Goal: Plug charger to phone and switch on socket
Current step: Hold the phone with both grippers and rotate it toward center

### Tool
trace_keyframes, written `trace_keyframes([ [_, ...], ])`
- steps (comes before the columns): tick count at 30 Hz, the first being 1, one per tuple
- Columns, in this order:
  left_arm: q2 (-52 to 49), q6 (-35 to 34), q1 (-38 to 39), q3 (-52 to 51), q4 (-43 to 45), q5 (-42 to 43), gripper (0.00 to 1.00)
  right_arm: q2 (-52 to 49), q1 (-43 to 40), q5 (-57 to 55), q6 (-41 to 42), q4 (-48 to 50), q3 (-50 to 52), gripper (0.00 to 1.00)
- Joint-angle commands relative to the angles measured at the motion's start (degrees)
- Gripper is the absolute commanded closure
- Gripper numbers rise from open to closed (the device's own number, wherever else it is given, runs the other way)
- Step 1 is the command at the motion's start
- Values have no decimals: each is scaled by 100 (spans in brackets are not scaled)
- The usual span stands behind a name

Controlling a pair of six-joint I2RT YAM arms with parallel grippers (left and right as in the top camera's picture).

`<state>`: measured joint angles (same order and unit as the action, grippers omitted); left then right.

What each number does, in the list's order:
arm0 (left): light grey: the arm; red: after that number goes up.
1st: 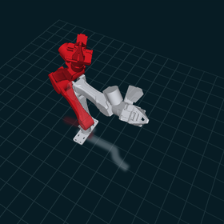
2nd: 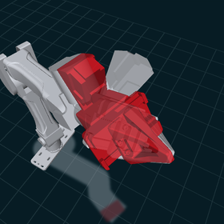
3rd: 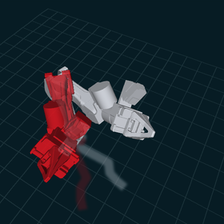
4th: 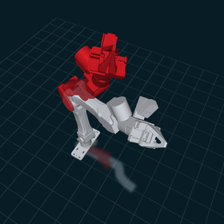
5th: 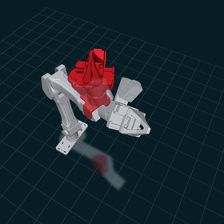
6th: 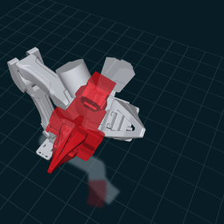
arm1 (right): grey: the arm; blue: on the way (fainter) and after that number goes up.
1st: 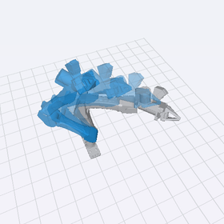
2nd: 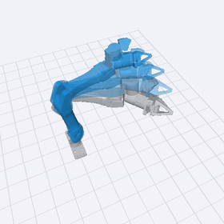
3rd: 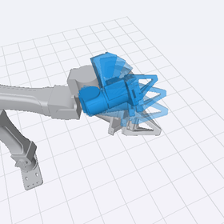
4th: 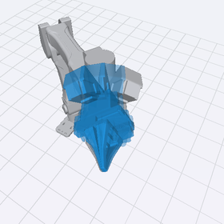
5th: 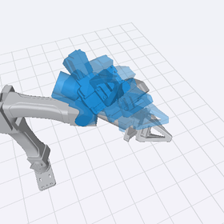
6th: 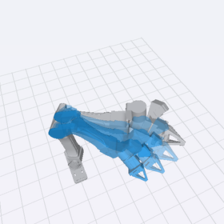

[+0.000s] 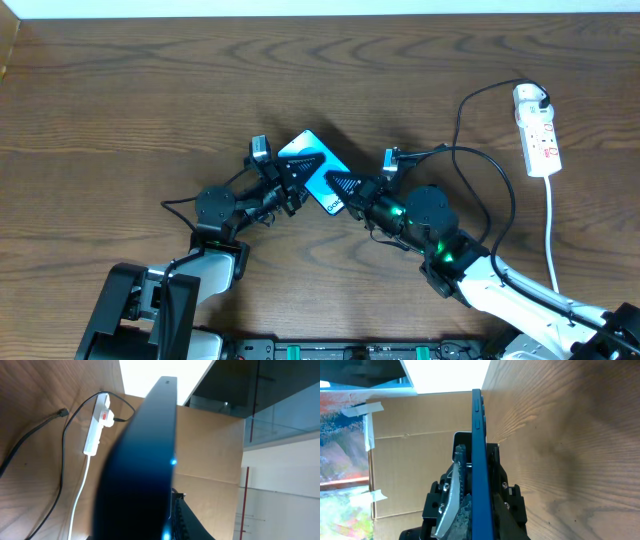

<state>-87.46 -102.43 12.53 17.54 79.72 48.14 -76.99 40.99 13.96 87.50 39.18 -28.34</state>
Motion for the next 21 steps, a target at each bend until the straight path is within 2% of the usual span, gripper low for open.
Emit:
trace_keyframes([
  [1,39,44,20,35,118,138,81,-92,46,142,-90,15,-44,99],
  [6,39,44,20,35,118,138,86,-92,46,170,352,74,-44,99],
  [8,39,42,20,35,118,138,92,-92,46,232,442,74,-44,99],
  [10,39,42,20,35,118,138,92,-92,46,275,444,76,-44,98],
  [17,39,42,17,35,116,131,92,-92,7,382,442,74,-44,83],
  [21,39,42,15,35,4,-4,92,-92,-20,439,389,68,-44,67],
])
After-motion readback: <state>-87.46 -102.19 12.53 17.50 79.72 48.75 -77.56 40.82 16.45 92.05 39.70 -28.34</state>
